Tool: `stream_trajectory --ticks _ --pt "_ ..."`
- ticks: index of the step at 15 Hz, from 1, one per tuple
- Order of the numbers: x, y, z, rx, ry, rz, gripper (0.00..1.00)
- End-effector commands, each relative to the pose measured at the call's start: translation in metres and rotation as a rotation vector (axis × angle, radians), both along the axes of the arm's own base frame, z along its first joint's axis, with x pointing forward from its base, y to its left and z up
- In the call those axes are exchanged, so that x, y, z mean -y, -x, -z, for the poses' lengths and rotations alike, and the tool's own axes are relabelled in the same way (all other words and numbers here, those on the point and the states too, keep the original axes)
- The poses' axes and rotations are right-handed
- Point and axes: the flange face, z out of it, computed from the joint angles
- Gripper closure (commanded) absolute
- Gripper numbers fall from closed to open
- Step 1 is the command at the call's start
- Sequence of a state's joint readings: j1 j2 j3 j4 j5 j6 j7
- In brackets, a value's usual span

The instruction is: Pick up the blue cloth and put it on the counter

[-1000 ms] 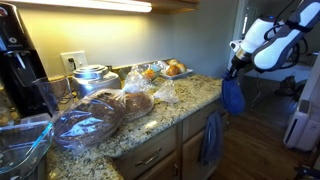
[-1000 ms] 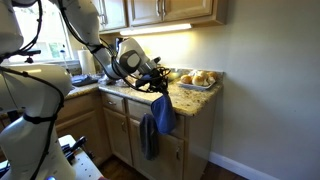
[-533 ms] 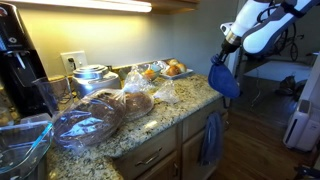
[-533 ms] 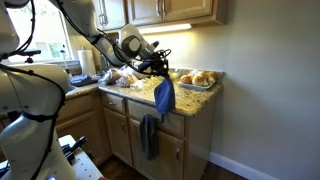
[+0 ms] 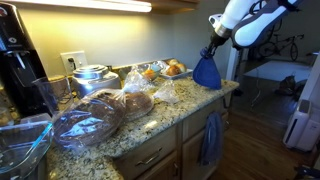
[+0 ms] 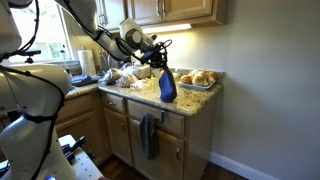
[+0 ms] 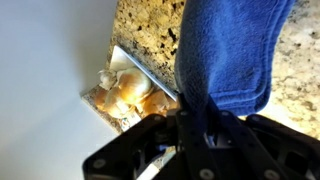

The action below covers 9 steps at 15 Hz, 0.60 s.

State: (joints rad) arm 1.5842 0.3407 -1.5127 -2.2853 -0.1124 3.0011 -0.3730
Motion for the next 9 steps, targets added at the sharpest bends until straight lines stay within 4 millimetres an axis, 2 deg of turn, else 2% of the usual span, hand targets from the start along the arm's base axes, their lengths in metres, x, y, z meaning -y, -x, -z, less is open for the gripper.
stream_trajectory --ticks 1,4,5,9 --pt "0.024 0.005 0.039 -0.068 -0.039 -0.05 0.62" --pt "0.044 0.014 0.086 -0.148 -0.041 -0.043 0.43" --pt "0.031 0.005 0.075 -0.16 -0.041 -0.05 0.38" --pt "0.023 0.002 0.1 -0.19 -0.03 -0.101 0.12"
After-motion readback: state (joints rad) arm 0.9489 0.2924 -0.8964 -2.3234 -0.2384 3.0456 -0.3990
